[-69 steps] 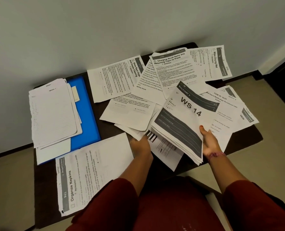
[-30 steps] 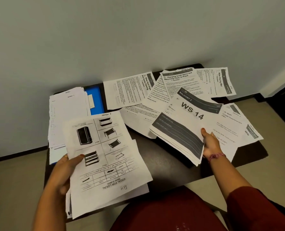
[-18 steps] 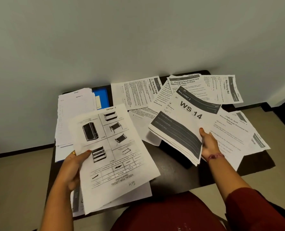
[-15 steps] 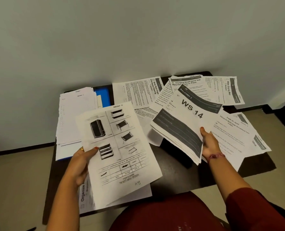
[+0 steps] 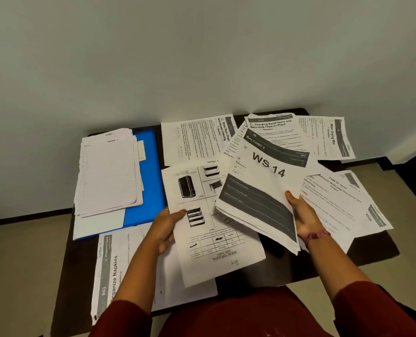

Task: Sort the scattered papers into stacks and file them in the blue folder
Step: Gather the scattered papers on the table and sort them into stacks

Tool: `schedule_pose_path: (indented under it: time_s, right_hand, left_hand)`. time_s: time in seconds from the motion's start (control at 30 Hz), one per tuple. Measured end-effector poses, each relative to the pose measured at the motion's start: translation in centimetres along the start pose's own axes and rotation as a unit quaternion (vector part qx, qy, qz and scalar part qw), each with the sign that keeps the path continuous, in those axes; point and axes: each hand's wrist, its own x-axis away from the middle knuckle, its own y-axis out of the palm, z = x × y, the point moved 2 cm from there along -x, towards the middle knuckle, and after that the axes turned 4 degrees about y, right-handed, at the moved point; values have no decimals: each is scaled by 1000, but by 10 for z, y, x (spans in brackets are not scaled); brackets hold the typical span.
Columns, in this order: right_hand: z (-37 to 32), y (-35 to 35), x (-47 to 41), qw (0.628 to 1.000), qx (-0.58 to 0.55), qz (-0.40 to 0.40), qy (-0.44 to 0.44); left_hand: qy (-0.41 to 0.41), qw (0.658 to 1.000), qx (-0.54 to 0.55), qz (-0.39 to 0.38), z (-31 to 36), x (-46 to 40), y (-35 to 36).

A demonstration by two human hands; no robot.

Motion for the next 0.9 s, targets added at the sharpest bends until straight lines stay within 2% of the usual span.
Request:
schedule_pose_path:
  time_s: [0.27,0.4,0.67,0.8,0.9]
  right_hand:
    - [13,10,-17,999,46,-11,8]
    - [25,26,-19,992,122,-34,3]
    - [47,66,-22,932,357,-53,-35]
    - [48,82,-27,894,436,-60,-81]
    - [47,93,-28,882,457,-50,-104]
  left_hand:
    - [-44,998,-15,30,-13,-25,5]
    - [-72,995,-46,57,-18,-28,-1]
    - [-64,996,15,52,-17,-30,1]
    - [-64,995,-59,49,-22,-33,-2]
    - [-56,993,-86,60,-24,-33,-2]
